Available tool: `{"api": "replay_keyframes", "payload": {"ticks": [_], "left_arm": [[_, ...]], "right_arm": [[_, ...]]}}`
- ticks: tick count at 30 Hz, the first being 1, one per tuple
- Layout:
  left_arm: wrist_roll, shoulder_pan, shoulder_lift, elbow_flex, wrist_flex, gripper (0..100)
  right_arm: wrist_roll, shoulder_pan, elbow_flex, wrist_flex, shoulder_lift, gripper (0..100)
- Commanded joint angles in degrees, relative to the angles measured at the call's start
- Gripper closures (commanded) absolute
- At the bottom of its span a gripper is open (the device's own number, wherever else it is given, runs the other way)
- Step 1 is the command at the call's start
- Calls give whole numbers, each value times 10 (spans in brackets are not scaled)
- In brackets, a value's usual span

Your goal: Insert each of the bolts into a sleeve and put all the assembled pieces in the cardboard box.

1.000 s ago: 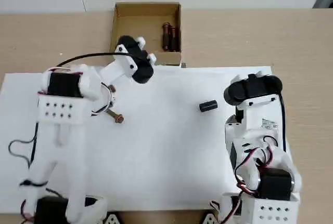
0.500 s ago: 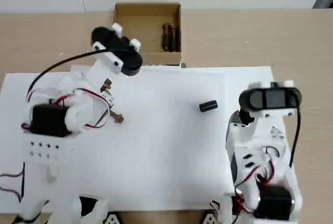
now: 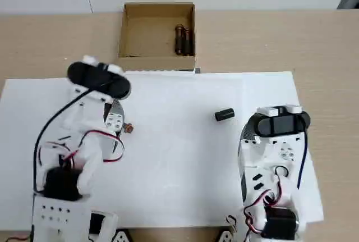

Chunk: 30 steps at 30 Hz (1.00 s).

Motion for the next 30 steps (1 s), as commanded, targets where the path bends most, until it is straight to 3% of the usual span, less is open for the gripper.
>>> {"api": "replay_keyframes", "payload": {"ticks": [1,5,9,20,27,30], "left_arm": [[57,0,-65,54,-62,995],[131,1,-135,123,-118,995],[187,6,-203,169,-125,995],[257,6,-387,309,-127,995],[403,25,-381,320,-164,992],[418,46,-381,320,-197,992]], "right_arm": [[6,-6,26,-44,-18,995],[4,-58,51,-74,-19,996],[4,-132,74,-109,-19,996],[6,-281,157,-200,-19,996],[12,-336,183,-233,-19,996],[48,-364,185,-233,-19,996]]}}
